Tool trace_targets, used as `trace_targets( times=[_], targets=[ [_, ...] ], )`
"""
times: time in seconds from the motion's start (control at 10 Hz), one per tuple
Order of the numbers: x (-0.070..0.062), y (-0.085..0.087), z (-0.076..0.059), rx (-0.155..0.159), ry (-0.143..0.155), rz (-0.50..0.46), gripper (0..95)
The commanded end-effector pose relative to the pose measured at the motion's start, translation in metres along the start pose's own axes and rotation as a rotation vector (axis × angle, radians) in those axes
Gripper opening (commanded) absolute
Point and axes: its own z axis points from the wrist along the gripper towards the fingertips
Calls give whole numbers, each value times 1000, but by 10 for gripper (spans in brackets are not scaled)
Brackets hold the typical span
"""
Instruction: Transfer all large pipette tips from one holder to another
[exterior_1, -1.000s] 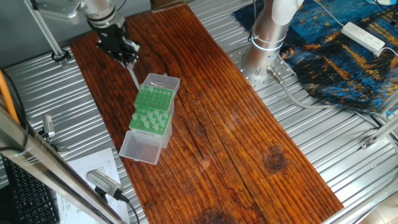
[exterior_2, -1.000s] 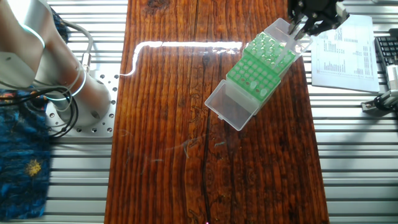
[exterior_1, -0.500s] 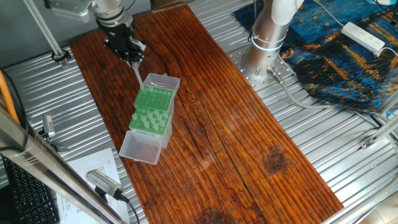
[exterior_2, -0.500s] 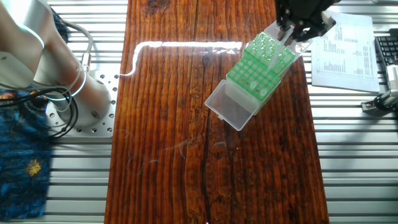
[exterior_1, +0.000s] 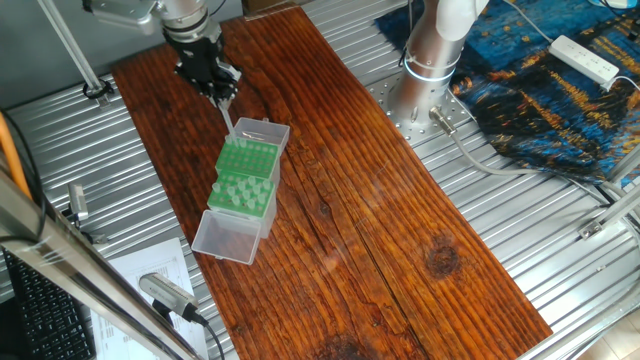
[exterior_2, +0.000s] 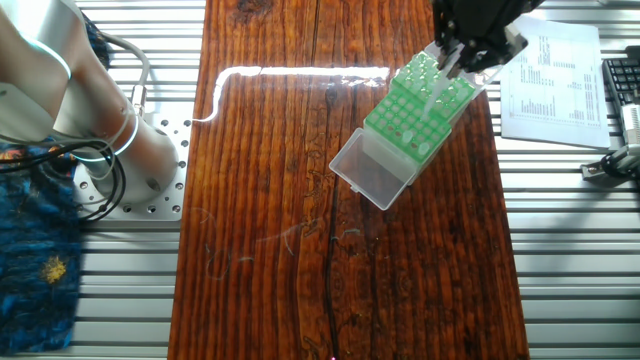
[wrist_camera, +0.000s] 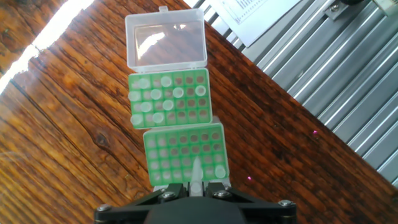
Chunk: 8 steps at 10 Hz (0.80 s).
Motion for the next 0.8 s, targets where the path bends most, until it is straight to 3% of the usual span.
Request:
trace_targets(
  times=[0.1,0.5,0.8],
  targets=[
    [2,1,2,-1,-7,-2,0],
    [2,-4,5,30,8,-38,0],
    [3,-11,10,36,9,-51,0]
  ],
)
